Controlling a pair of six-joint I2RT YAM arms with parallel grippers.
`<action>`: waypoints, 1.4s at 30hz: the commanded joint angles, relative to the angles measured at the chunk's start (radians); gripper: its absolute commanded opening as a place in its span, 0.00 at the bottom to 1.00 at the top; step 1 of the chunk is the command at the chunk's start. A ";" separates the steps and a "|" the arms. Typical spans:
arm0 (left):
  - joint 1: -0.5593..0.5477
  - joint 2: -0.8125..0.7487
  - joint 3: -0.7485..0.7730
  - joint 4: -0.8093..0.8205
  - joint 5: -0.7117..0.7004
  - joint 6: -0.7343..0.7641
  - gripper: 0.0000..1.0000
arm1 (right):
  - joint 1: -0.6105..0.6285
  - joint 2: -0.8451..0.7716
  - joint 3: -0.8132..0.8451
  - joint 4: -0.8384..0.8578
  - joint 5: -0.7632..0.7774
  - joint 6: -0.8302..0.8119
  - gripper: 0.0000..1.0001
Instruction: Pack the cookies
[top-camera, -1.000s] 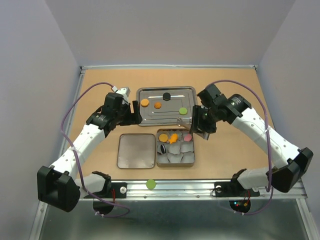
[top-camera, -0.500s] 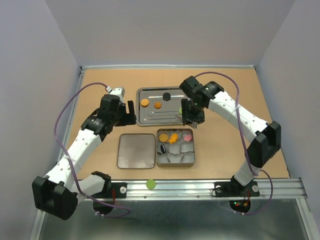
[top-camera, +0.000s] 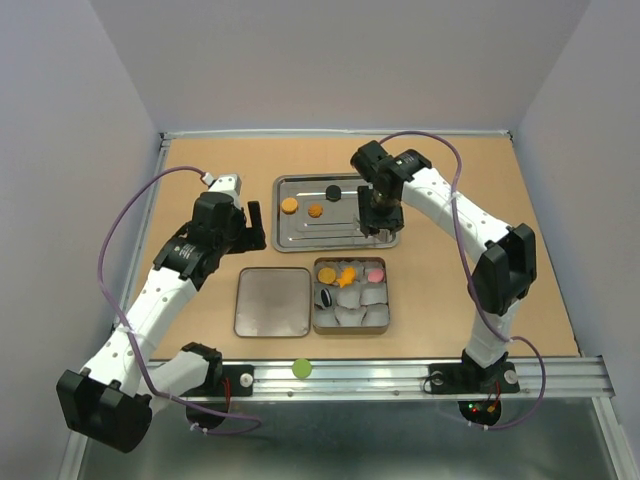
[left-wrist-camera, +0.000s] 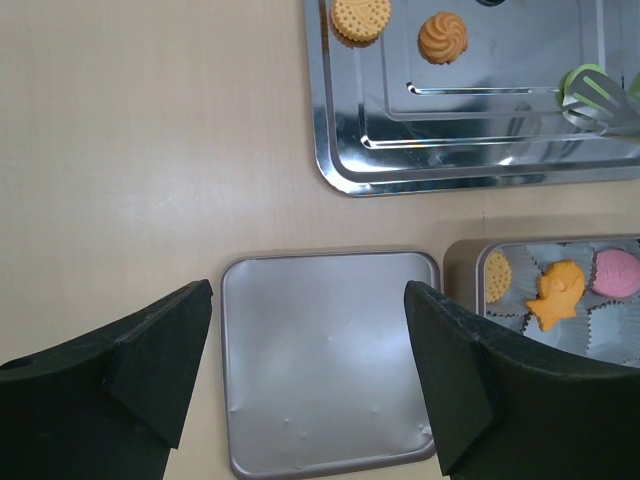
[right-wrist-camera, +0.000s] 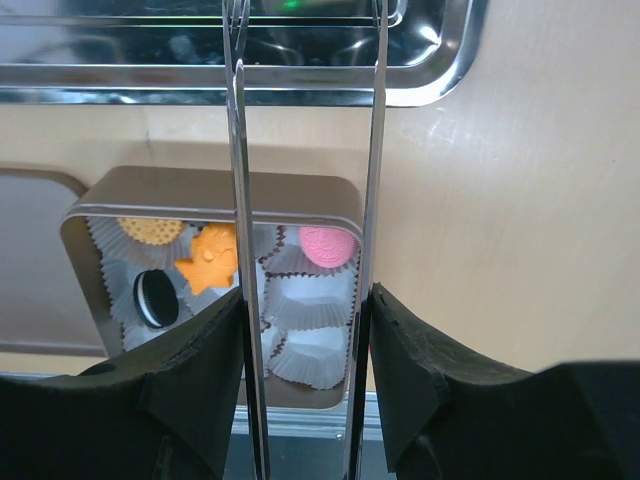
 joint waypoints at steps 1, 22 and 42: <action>-0.001 -0.010 0.042 0.003 -0.034 0.016 0.89 | -0.016 -0.001 0.044 -0.024 0.040 -0.045 0.55; -0.001 0.033 0.051 0.027 -0.049 0.009 0.89 | -0.044 0.094 0.076 -0.014 -0.011 -0.097 0.51; 0.001 0.050 0.060 0.039 0.003 0.001 0.89 | -0.045 0.001 0.234 -0.070 -0.190 -0.068 0.40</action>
